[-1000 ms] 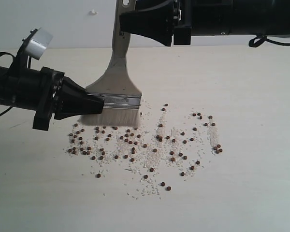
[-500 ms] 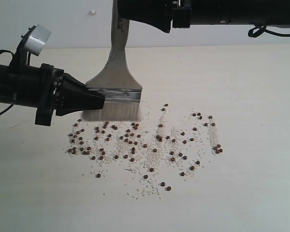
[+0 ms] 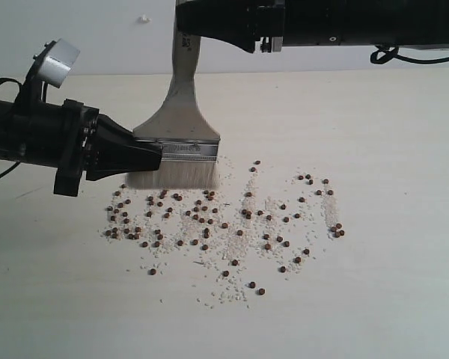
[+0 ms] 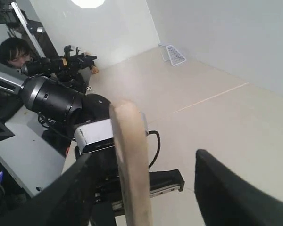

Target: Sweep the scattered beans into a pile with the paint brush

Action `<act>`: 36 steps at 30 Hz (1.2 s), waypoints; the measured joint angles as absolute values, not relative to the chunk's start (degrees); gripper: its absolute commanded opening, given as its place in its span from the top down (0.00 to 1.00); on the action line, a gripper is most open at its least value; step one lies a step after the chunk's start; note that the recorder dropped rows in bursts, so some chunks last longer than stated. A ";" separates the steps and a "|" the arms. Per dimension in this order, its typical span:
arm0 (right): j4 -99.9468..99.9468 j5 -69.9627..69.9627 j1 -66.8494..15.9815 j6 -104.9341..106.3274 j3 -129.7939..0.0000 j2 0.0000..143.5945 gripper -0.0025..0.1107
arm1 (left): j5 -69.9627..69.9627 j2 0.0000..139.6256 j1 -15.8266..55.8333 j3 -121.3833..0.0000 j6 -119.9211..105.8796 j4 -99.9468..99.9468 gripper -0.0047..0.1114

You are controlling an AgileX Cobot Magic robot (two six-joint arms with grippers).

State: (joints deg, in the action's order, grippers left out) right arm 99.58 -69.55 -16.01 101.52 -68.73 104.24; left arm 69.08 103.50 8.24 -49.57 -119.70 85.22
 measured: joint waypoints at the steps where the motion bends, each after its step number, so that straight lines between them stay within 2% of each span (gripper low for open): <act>1: 99.58 -69.55 -16.66 102.39 -68.73 104.33 0.48 | 69.08 103.50 8.24 -49.57 -119.70 85.22 0.96; 7: 99.58 -67.34 -20.43 106.91 -68.73 104.88 0.48 | 69.08 103.50 8.24 -49.57 -119.70 85.22 0.96; 36: 99.58 -69.53 -20.57 103.86 -73.50 108.67 0.52 | 69.08 103.50 8.24 -49.57 -119.70 85.00 0.96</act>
